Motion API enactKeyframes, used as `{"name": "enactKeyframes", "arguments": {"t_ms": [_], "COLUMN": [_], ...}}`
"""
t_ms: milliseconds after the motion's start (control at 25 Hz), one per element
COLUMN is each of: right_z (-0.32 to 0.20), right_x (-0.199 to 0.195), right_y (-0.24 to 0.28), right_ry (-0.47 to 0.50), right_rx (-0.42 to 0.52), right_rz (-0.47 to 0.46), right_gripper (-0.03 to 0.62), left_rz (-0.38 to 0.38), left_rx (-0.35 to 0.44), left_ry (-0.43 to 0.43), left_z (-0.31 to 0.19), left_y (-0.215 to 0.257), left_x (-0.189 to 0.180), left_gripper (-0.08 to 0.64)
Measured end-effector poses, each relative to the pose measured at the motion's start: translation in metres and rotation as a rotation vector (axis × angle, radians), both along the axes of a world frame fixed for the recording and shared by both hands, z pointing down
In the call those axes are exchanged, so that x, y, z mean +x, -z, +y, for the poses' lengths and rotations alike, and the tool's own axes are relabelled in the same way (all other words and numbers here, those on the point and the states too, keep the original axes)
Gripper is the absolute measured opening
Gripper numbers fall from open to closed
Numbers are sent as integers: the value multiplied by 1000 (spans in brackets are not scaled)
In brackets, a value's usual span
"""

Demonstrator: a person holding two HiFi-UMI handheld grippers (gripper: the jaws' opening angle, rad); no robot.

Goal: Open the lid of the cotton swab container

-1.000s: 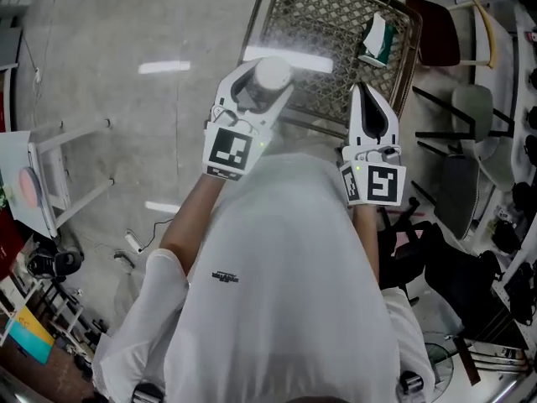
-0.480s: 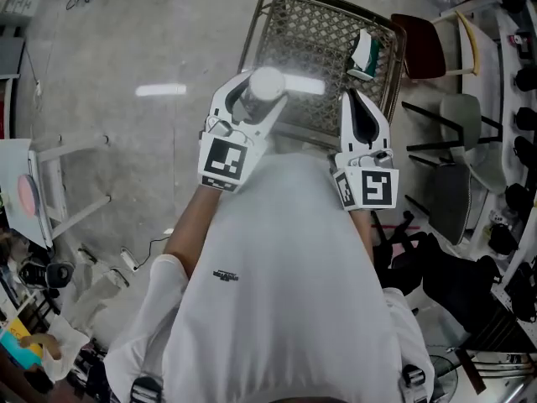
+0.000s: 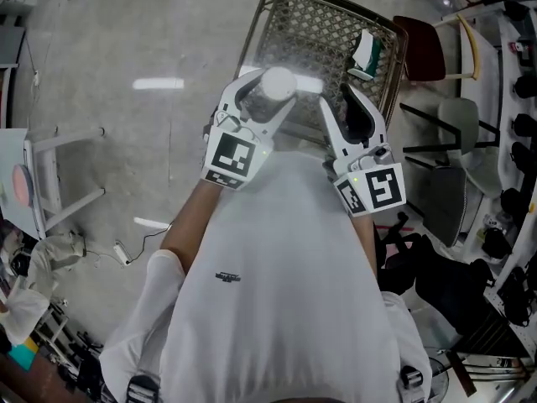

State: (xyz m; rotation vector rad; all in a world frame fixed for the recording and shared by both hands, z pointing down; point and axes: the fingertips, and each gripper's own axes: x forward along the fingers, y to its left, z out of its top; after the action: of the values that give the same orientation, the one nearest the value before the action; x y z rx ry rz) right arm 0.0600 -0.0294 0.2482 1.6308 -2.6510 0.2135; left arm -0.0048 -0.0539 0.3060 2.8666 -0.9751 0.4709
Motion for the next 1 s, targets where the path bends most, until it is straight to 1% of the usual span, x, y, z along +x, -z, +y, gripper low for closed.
{"name": "enactKeyframes", "arguments": {"t_ms": [40, 200, 400, 600, 800, 1000], "right_z": [0, -4, -7, -10, -14, -15], "right_x": [-7, -29, -50, -66, -76, -86], "right_y": [3, 9, 9, -2, -13, -17], "right_ry": [31, 125, 203, 291, 328, 368], "right_rx": [1, 20, 26, 0, -33, -58], "right_rz": [3, 76, 137, 163, 235, 244], "right_gripper": [146, 197, 217, 233, 261, 268], "left_rz": [-3, -15, -28, -36, -54, -86], "left_rx": [-3, -13, -18, -21, -21, -16], "left_ry": [-5, -22, -27, -34, -32, -32], "left_z": [1, 4, 7, 10, 11, 11], "left_y": [-1, -6, -8, -11, -12, -15], "left_x": [1, 5, 6, 5, 1, -4], "left_gripper": [242, 242, 242, 242, 242, 242]}}
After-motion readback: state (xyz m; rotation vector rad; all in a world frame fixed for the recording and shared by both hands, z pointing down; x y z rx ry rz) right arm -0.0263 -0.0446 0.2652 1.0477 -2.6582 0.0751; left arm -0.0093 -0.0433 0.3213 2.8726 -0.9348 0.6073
